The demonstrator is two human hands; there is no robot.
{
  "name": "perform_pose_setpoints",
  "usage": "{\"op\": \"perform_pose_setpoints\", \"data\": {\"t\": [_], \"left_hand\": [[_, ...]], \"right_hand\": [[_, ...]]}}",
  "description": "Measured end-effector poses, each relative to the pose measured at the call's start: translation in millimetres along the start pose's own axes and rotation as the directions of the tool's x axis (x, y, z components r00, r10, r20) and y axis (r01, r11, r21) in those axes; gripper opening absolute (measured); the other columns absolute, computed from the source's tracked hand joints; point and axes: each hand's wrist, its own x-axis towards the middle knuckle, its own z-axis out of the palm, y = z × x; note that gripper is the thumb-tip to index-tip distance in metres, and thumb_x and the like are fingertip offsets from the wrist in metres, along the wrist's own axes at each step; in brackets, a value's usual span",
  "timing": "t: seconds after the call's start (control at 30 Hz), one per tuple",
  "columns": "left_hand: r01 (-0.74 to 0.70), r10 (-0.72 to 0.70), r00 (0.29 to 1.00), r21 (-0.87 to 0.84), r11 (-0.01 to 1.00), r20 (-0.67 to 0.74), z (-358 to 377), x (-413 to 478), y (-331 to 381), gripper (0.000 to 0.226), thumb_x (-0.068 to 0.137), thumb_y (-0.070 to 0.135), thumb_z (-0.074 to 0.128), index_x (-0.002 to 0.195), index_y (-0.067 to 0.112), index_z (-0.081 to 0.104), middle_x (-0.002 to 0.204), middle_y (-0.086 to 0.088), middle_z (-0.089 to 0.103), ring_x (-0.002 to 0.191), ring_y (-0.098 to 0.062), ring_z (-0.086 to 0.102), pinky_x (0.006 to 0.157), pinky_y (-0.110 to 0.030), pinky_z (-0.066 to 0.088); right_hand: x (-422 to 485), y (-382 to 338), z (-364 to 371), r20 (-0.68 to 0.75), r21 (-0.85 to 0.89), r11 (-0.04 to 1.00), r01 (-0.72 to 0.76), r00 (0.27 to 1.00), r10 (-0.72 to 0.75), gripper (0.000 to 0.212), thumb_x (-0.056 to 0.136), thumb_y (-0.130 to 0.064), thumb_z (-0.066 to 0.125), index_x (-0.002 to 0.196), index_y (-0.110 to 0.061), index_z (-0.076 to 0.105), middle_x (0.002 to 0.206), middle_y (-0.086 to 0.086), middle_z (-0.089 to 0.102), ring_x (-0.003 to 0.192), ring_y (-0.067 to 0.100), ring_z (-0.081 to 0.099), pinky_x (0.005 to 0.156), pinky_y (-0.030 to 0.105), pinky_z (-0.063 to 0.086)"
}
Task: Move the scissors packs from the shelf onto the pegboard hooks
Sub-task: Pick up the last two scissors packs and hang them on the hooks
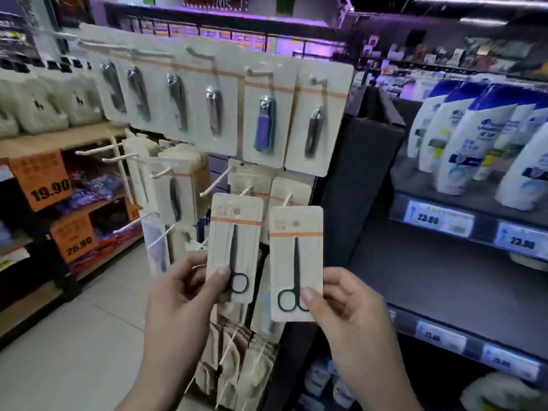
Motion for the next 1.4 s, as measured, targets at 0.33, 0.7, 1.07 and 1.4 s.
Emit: {"op": "perform_pose_setpoints", "data": {"t": [0.33,0.7,1.07,1.4], "left_hand": [[0.056,-0.051,0.994,-0.042,0.998,0.096,-29.5,40.9,-8.5,0.008,0.087,0.008,0.069,0.095,0.008,0.072,0.086,-0.018,0.080,0.090,-0.052,0.071,0.083,-0.059,0.057],[0.045,-0.038,0.983,-0.035,0.998,0.177,-31.1,46.6,-3.8,0.010,0.084,0.016,0.070,0.093,0.012,0.072,0.085,-0.015,0.081,0.078,-0.031,0.073,0.084,-0.058,0.057],[0.020,-0.015,0.981,-0.027,0.999,0.193,-30.8,45.8,-1.8,0.005,0.090,0.006,0.068,0.093,0.007,0.071,0.083,-0.018,0.080,0.077,-0.034,0.072,0.078,-0.048,0.056],[0.026,-0.017,0.979,-0.042,0.999,0.203,-25.7,44.7,0.1,0.008,0.086,0.014,0.070,0.093,0.010,0.072,0.085,-0.016,0.081,0.083,-0.038,0.075,0.085,-0.059,0.056]], "right_hand": [[5.0,0.2,46.6,-0.126,0.028,0.995,-0.091,0.988,0.094,0.016,0.093,-0.008,0.067,0.094,-0.023,0.071,0.084,-0.012,0.082,0.075,-0.001,0.075,0.065,0.008,0.052],[2.1,3.1,55.3,-0.216,0.020,0.998,-0.055,0.975,0.058,0.016,0.092,-0.006,0.068,0.094,-0.022,0.073,0.086,-0.009,0.082,0.078,0.003,0.076,0.067,0.013,0.056],[2.9,2.9,56.7,-0.234,0.036,0.998,-0.050,0.971,0.057,0.015,0.093,-0.009,0.067,0.096,-0.023,0.072,0.087,-0.010,0.082,0.080,0.002,0.076,0.069,0.012,0.056],[1.3,5.1,53.1,-0.228,0.044,0.998,-0.041,0.972,0.050,0.014,0.093,-0.011,0.067,0.099,-0.022,0.072,0.090,-0.009,0.082,0.083,0.004,0.076,0.072,0.013,0.056]]}}
